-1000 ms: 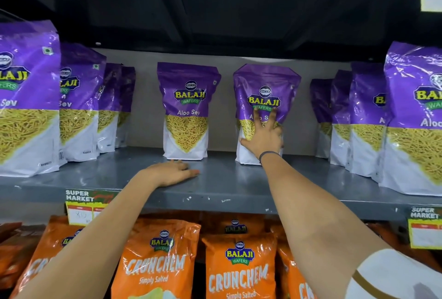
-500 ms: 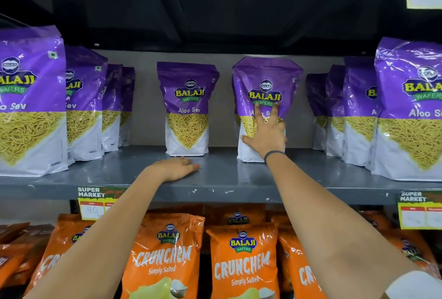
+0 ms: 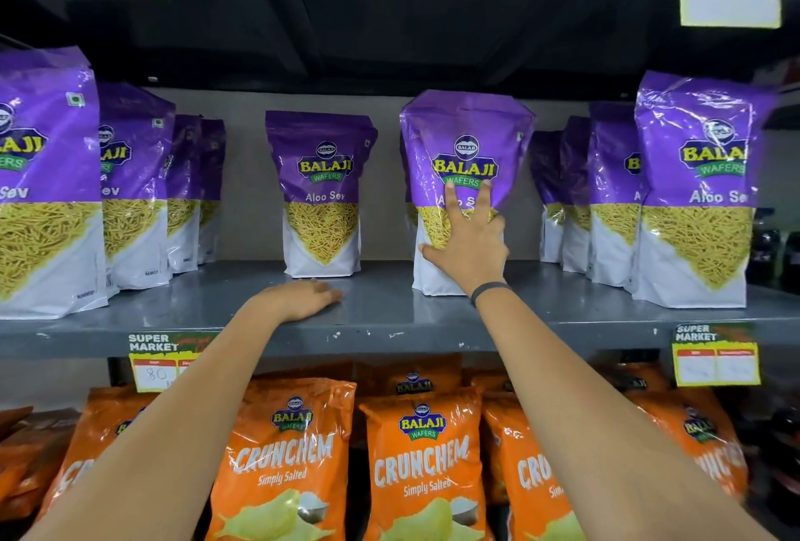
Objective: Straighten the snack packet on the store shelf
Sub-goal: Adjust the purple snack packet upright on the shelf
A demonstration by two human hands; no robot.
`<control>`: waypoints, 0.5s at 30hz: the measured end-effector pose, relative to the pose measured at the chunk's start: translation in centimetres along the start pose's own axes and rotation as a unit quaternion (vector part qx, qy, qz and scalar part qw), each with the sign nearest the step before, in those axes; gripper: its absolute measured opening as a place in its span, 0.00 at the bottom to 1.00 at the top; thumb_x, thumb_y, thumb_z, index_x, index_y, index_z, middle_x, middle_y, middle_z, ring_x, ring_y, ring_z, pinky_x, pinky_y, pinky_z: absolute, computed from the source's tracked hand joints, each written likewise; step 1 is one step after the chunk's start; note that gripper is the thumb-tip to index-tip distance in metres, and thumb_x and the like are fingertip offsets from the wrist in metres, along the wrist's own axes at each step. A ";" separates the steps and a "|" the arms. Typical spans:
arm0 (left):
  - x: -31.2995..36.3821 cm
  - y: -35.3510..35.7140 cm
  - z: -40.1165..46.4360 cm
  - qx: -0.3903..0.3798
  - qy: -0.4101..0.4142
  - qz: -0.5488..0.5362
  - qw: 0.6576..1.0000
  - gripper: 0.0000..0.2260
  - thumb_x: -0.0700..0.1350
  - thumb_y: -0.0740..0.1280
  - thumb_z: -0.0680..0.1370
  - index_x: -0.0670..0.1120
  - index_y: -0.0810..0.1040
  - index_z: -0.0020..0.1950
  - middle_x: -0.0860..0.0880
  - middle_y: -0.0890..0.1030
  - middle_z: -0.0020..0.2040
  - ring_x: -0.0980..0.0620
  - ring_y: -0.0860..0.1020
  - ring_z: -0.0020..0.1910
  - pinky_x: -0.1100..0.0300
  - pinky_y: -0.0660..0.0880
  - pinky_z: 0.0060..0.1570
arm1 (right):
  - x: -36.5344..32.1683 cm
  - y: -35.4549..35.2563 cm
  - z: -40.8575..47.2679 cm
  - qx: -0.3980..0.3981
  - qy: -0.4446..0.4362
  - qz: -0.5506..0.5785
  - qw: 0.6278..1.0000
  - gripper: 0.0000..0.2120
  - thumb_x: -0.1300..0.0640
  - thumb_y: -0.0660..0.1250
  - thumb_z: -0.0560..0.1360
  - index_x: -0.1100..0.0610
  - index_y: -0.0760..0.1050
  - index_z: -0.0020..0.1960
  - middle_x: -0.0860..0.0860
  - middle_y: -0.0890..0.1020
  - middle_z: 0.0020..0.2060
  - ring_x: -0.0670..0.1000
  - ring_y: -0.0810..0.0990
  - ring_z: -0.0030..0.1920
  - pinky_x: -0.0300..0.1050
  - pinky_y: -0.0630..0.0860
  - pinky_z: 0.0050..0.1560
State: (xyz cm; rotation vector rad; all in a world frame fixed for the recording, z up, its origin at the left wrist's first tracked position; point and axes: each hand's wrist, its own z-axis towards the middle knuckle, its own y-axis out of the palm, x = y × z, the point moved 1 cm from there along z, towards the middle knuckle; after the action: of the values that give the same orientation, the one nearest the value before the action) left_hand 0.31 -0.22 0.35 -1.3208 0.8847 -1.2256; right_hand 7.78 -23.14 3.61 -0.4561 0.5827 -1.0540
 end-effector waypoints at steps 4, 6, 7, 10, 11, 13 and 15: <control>0.0 0.1 0.0 -0.003 0.000 0.002 1.000 0.26 0.60 0.49 0.81 0.50 0.66 0.74 0.44 0.62 0.78 0.44 0.63 0.75 0.48 0.58 0.74 | 0.1 -0.7 -0.7 0.009 -0.005 -0.006 1.000 0.46 0.37 0.69 0.69 0.44 0.47 0.78 0.59 0.45 0.78 0.66 0.64 0.66 0.64 0.80 0.48; -0.1 0.1 0.0 -0.002 -0.001 0.000 1.000 0.26 0.60 0.50 0.80 0.50 0.66 0.74 0.44 0.63 0.78 0.44 0.63 0.75 0.48 0.59 0.73 | 0.1 -1.1 -1.1 0.012 -0.006 -0.006 1.000 0.46 0.37 0.69 0.69 0.44 0.47 0.78 0.58 0.45 0.78 0.66 0.64 0.66 0.63 0.81 0.48; -0.1 0.1 0.1 -0.002 -0.002 -0.001 1.000 0.26 0.60 0.50 0.80 0.50 0.66 0.74 0.45 0.63 0.78 0.44 0.64 0.75 0.48 0.59 0.73 | 0.1 -1.4 -1.3 0.013 -0.006 -0.005 1.000 0.46 0.37 0.69 0.69 0.44 0.47 0.78 0.58 0.45 0.78 0.66 0.64 0.67 0.63 0.81 0.48; -0.3 0.2 0.2 -0.001 0.001 -0.006 1.000 0.25 0.60 0.50 0.80 0.50 0.66 0.74 0.45 0.63 0.78 0.44 0.64 0.75 0.48 0.59 0.73 | 0.1 -2.1 -1.9 0.016 -0.008 -0.002 1.000 0.46 0.37 0.69 0.69 0.44 0.47 0.78 0.58 0.45 0.78 0.66 0.64 0.67 0.62 0.81 0.48; -0.3 0.2 0.2 0.000 0.001 -0.011 1.000 0.26 0.60 0.51 0.80 0.51 0.66 0.74 0.45 0.63 0.78 0.44 0.64 0.75 0.47 0.59 0.74 | 0.2 -2.3 -2.1 0.016 -0.008 0.001 1.000 0.46 0.37 0.69 0.69 0.43 0.47 0.78 0.58 0.45 0.78 0.66 0.64 0.67 0.61 0.81 0.48; -0.5 0.2 0.2 0.001 0.000 -0.019 1.000 0.26 0.61 0.51 0.80 0.52 0.65 0.75 0.46 0.62 0.78 0.44 0.63 0.76 0.47 0.58 0.75 | 0.2 -2.8 -2.4 0.016 -0.008 0.006 1.000 0.46 0.37 0.69 0.69 0.43 0.47 0.78 0.57 0.44 0.78 0.66 0.63 0.67 0.61 0.80 0.48; -0.6 0.2 0.3 0.000 -0.001 -0.023 1.000 0.27 0.62 0.51 0.79 0.52 0.63 0.76 0.47 0.61 0.79 0.44 0.62 0.76 0.46 0.57 0.76 | 0.1 -3.2 -2.7 0.015 -0.007 0.011 1.000 0.46 0.37 0.70 0.69 0.42 0.47 0.78 0.57 0.44 0.78 0.66 0.63 0.67 0.60 0.80 0.48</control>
State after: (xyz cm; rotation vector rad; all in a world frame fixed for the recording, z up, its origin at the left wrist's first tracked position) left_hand 0.50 0.42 0.05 -1.3494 0.8566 -1.2587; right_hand 3.97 -24.82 3.43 -0.4307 0.5576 -1.0362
